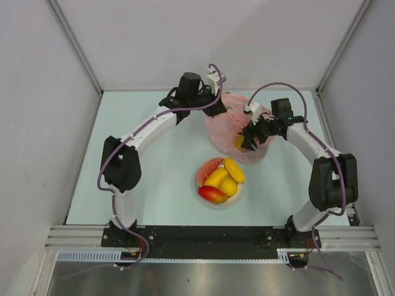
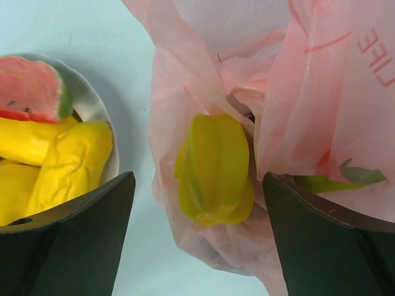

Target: Take the fake fruits out of the plastic bag

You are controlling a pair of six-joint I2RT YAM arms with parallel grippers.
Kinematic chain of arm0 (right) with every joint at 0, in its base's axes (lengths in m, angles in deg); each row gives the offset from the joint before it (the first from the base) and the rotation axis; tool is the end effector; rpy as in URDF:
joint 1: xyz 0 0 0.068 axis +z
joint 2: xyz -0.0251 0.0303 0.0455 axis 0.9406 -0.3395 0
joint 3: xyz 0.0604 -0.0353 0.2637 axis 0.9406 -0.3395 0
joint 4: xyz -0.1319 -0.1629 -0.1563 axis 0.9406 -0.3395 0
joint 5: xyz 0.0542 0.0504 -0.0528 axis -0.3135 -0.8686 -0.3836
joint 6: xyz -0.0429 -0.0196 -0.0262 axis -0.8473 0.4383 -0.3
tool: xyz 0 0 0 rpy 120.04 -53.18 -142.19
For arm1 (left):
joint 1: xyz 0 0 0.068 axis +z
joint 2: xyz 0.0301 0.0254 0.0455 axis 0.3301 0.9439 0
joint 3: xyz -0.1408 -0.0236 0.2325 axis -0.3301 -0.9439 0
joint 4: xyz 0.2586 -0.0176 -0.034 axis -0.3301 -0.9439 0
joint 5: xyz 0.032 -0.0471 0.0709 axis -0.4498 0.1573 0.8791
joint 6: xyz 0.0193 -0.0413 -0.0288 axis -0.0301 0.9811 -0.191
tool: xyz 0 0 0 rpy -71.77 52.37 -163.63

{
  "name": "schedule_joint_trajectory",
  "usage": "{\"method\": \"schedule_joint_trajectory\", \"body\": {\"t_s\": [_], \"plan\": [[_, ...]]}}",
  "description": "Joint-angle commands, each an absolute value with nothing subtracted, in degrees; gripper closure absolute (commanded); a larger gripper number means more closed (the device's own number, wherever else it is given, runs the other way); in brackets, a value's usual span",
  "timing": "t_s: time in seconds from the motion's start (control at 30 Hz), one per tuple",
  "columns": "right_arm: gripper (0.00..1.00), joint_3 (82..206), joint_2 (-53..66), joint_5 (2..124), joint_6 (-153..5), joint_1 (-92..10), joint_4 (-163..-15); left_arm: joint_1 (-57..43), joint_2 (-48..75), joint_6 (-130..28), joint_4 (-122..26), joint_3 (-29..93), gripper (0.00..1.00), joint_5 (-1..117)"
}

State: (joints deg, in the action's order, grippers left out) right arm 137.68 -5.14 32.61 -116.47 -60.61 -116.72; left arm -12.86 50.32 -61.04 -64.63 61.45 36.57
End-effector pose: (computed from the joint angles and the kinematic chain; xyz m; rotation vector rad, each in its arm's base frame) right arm 0.3348 0.0788 0.2572 -1.1350 2.0027 0.5958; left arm 0.3851 -0.2628 0.3287 0.8669 1.8682 -0.8921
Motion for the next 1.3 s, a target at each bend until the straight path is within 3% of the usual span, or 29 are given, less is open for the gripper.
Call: {"method": "schedule_joint_trajectory", "body": {"t_s": [0.0, 0.1, 0.2, 0.43, 0.93, 1.27], "plan": [[0.12, 138.6, -6.5, 35.8, -117.8, -60.5, -116.6, -13.2, 50.1, -60.0, -63.8, 63.9, 1.00, 35.0], [0.17, 138.8, -7.2, 36.1, -117.7, -60.1, -115.9, -13.2, 50.0, -60.0, -64.0, 63.6, 1.00, 35.1], [0.27, 139.3, -7.6, 37.1, -119.7, -59.5, -117.1, -13.2, 49.7, -60.0, -63.9, 63.2, 1.00, 35.3], [0.60, 140.0, -5.9, 35.5, -122.8, -59.4, -119.8, -13.2, 50.0, -60.2, -63.9, 63.3, 1.00, 35.3], [0.68, 144.5, 11.7, 27.4, -123.6, -58.6, -131.9, -11.8, 48.5, -59.7, -65.0, 64.4, 1.00, 32.9], [0.71, 139.0, 20.2, 27.4, -134.9, -44.0, -149.6, -10.9, 44.2, -61.9, -67.2, 62.4, 0.99, 29.6]]}}
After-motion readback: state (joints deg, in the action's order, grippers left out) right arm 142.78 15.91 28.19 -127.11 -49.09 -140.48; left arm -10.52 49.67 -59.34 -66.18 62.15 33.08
